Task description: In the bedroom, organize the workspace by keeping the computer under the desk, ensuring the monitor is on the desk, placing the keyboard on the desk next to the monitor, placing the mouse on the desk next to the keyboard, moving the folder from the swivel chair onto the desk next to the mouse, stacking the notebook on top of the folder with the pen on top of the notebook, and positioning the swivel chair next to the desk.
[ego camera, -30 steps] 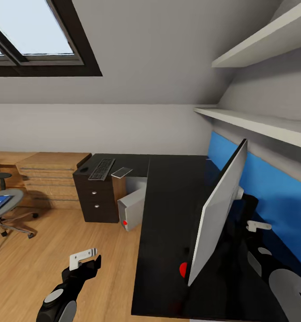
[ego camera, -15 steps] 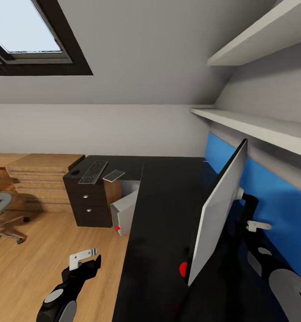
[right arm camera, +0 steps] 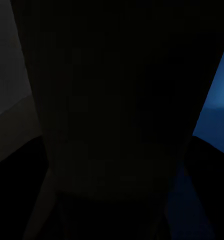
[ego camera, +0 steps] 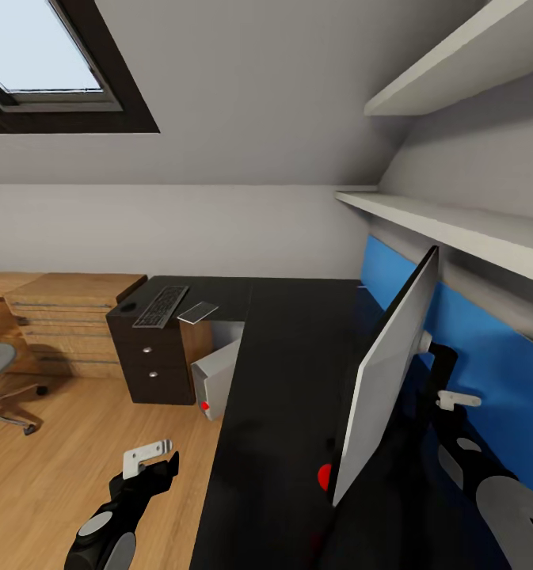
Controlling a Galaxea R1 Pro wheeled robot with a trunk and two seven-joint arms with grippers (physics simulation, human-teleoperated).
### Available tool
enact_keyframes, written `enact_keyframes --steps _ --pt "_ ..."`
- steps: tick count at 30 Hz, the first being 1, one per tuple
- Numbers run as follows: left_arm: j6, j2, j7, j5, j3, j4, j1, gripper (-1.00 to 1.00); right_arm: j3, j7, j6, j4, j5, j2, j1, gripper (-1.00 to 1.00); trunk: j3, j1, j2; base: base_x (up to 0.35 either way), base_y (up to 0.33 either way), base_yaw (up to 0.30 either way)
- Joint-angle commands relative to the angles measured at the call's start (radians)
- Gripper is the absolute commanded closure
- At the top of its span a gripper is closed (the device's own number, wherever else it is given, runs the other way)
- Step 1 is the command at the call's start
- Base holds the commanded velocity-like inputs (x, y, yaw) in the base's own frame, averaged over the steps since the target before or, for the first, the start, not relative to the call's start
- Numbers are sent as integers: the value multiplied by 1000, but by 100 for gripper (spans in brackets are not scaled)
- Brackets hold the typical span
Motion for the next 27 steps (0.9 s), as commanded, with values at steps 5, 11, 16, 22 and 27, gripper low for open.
enact_keyframes --steps 5,11,16,22,27 --pt "2 1 10 10 -2 -1 -1 -100 1 0 -4 3 -4 0 -1 100 -1 0 -1 0 0 0" --pt "2 1 10 10 -2 -1 -1 -100 1 0 -4 3 -3 0 -1 -100 -1 0 -1 0 0 0" --pt "2 1 10 10 -2 -1 -1 -100 1 0 -4 1 -4 1 -1 -100 -1 0 -1 0 0 0" --pt "3 1 10 11 -2 -1 -1 -100 1 -1 -4 2 -4 1 -1 -100 -1 0 -1 -228 0 0" --pt "3 1 10 11 -2 -1 -1 -100 0 -3 -5 1 -4 1 -1 -100 -1 0 -1 -333 0 0"
